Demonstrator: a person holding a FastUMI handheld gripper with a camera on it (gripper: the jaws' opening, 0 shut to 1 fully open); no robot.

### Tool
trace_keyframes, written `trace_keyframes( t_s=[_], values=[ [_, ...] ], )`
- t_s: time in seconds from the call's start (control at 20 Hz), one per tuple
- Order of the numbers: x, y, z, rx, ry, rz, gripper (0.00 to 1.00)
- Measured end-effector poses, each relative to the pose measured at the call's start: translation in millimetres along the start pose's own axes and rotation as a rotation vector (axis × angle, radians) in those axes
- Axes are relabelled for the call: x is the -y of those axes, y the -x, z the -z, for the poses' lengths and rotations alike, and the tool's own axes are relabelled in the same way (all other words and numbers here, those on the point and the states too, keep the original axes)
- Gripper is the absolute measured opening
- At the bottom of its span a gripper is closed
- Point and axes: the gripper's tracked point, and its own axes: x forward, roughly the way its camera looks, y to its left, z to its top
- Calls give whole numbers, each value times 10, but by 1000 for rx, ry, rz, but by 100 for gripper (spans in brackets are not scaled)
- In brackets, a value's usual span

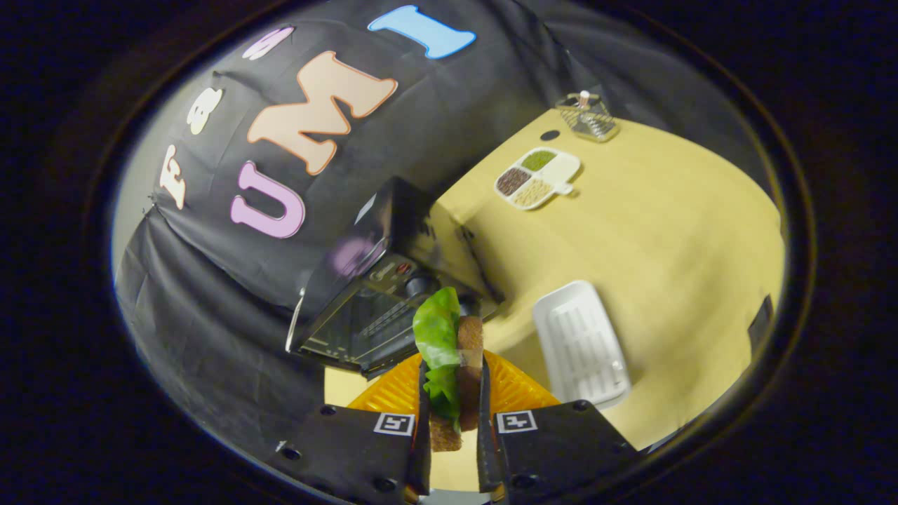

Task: Open the toaster oven, put the food inside, and close the toaster oven door.

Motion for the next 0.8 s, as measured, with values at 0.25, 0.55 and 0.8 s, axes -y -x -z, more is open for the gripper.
trace_keyframes(
  t_s=[0.25,0.55,0.8],
  values=[
    [-473,-283,316,-62,-94,-78,28],
    [-829,-728,400,-49,-250,-124,28],
    [-1003,-1032,363,-18,-344,-156,28]
  ],
)
